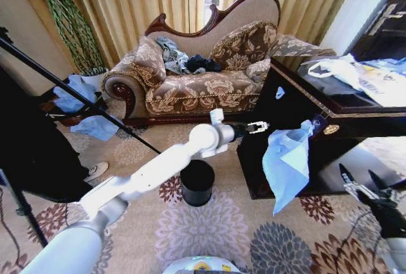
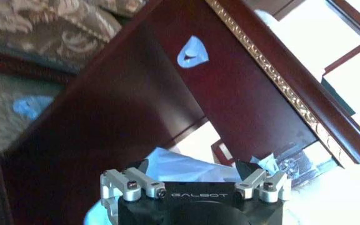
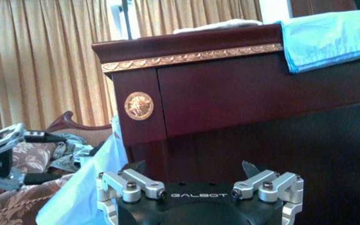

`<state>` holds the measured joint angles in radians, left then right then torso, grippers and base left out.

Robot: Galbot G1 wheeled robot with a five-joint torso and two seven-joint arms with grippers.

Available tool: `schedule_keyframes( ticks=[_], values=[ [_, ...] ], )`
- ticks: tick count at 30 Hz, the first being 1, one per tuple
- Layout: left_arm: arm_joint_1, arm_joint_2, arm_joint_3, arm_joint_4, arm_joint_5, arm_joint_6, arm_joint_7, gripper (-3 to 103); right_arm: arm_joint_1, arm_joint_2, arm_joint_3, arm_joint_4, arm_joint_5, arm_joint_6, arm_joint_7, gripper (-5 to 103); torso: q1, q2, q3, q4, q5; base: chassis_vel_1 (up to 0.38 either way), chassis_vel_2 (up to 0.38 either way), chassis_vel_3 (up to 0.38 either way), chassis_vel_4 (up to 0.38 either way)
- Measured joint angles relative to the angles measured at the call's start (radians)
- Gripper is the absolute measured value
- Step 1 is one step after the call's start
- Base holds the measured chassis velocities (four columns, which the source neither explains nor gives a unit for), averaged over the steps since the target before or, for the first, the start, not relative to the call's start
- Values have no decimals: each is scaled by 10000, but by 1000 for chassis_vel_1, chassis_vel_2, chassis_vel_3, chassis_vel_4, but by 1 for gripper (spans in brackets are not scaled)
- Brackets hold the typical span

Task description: Place a garbage bag over the trash bin.

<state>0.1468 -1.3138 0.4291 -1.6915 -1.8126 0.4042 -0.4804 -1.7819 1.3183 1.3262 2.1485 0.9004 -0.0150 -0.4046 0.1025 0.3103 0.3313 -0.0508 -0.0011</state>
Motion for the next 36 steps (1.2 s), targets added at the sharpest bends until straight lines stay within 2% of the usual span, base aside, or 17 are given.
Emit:
schedule_keyframes(
  ticks=[2,4,7,16,23,27,36],
  values=[
    [-121,-456,-27,430,-498,101,-192,96,1,49,-15,-118,-115,85,-26,100,0,0,0,0,-3,0,0,0,0],
    [-158,-573,-35,540,-599,128,-230,96,-2,60,-17,-149,-158,115,-38,100,0,0,0,0,-3,0,0,0,0],
    [-300,-1106,-50,1032,-1121,289,-433,96,-21,111,-44,-233,-245,177,-59,100,0,0,0,0,-4,0,0,0,0],
    [-342,-2061,-46,1863,-1512,555,-760,94,-39,179,-132,-363,-331,288,-90,100,0,0,0,-1,-4,0,0,0,0],
    [-124,-2022,69,1836,-1490,667,-999,93,-37,161,-89,-438,-321,338,-91,100,-1,0,0,0,-6,0,0,0,0],
    [19,-2006,79,1837,-1412,684,-1079,88,-37,158,-89,-446,-317,351,-92,100,-1,0,-1,0,-7,0,0,0,0],
    [7,-2462,-5,2707,-1162,949,-924,89,-64,160,-99,-410,-289,393,-98,100,-1,0,-1,-1,-6,0,0,0,0]
  ],
)
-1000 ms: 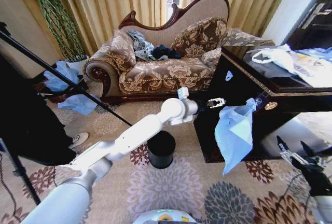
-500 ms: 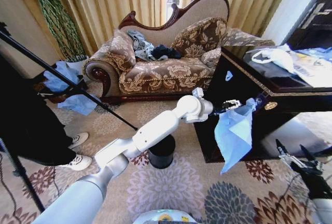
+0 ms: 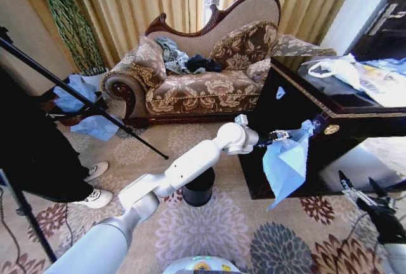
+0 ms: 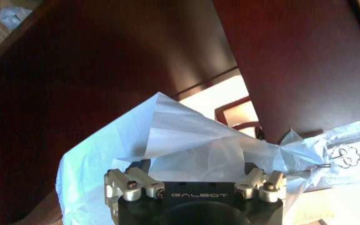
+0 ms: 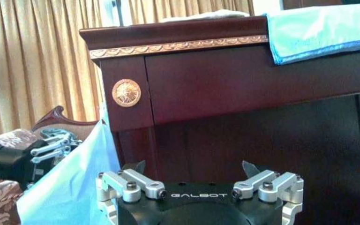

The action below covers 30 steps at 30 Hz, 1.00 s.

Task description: Place a garbage bag over the trash bin.

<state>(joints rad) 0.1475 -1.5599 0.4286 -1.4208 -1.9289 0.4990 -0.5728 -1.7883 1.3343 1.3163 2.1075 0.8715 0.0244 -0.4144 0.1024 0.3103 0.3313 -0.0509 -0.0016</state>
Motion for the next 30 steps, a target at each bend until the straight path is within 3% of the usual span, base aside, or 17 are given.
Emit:
schedule_keyframes(
  ticks=[3,10,14,16,23,26,30],
  values=[
    [-29,-31,4,44,-9,70,0,92,-4,14,-6,6,1,24,-5,100,0,0,0,1,0,0,0,0,0],
    [-39,-141,15,31,-114,237,-168,87,0,80,-71,15,-4,47,-16,100,0,0,0,1,0,0,0,0,0],
    [-40,-233,21,74,-136,267,-179,65,-12,99,-83,30,-1,52,-18,100,0,0,0,1,0,0,0,0,0],
    [-39,-246,22,74,-143,267,-197,65,-13,99,-83,30,0,56,-18,100,0,0,0,1,0,0,0,0,0],
    [6,-245,11,78,-155,214,-238,32,0,77,-79,22,5,74,-18,100,0,0,0,1,0,0,0,0,0],
    [21,-230,-36,88,-155,195,-183,26,0,95,-87,21,5,76,-18,100,0,0,0,1,0,0,0,0,0],
    [34,-190,-84,87,-164,167,-85,11,6,106,-103,20,5,76,-17,100,0,0,0,1,0,0,0,0,0]
  ],
)
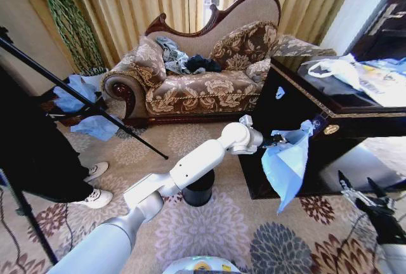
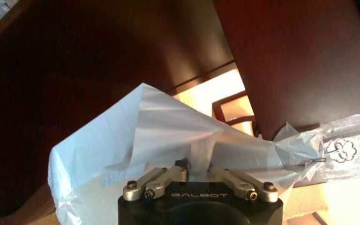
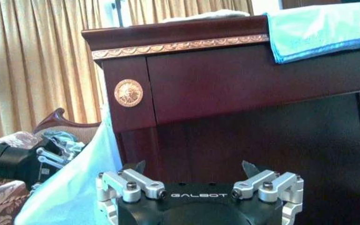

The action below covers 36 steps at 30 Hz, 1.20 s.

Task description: Place a garbage bag over the trash bin.

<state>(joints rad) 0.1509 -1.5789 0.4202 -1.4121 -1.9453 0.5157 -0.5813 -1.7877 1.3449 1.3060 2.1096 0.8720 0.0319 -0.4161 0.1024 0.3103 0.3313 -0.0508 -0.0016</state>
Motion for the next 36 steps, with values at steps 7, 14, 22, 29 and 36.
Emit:
schedule_keyframes(
  ticks=[7,14,22,29,36],
  values=[
    [71,157,-57,-75,-57,-112,148,0,7,-4,3,-5,9,0,21,100,0,0,0,0,0,0,0,0,0],
    [303,658,-112,-635,145,-132,155,0,11,-3,7,-5,25,0,46,100,0,0,0,-1,0,0,0,0,0],
    [793,2095,-405,-1928,157,-208,-8,0,86,-49,-93,45,28,-64,124,100,0,0,0,2,-2,0,0,0,0],
    [1173,2664,-960,-2494,43,-287,-197,0,101,-24,-240,224,-25,-163,181,100,0,0,0,-1,-3,0,0,0,0],
    [2232,3677,-1899,-3793,-151,-309,-449,0,62,-8,-223,334,-18,-235,229,100,0,0,0,0,-1,0,0,0,0]
  ],
)
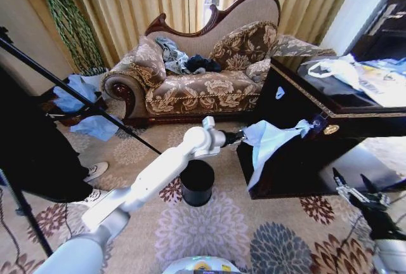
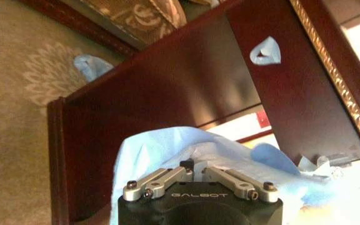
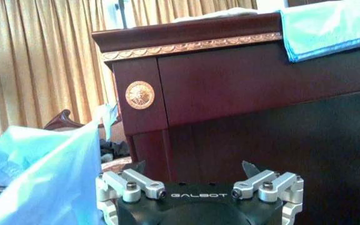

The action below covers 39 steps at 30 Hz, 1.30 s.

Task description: Place a garbage bag over the trash bin.

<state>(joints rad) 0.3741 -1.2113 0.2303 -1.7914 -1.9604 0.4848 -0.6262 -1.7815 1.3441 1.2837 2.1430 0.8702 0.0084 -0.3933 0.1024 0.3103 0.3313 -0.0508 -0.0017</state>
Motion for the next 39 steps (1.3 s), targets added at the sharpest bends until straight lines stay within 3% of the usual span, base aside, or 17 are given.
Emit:
schedule_keyframes(
  ticks=[14,23,35,39],
  values=[
    [1663,1393,-1843,-1478,-465,37,-280,0,-18,-44,-98,172,5,-168,111,100,0,0,0,-1,0,0,0,0,0],
    [3037,2704,-3255,-2348,-918,11,-278,0,13,-49,-366,212,-108,-200,125,100,0,0,0,1,-1,0,0,0,0],
    [3790,3055,-3890,-2819,-944,-86,-265,0,-69,73,-516,328,-224,-199,129,100,0,0,0,-1,-3,0,0,0,0],
    [4233,3291,-4478,-2999,-1039,-105,-256,0,-80,71,-499,323,-216,-193,115,100,0,0,0,0,-3,0,0,0,0]
  ],
)
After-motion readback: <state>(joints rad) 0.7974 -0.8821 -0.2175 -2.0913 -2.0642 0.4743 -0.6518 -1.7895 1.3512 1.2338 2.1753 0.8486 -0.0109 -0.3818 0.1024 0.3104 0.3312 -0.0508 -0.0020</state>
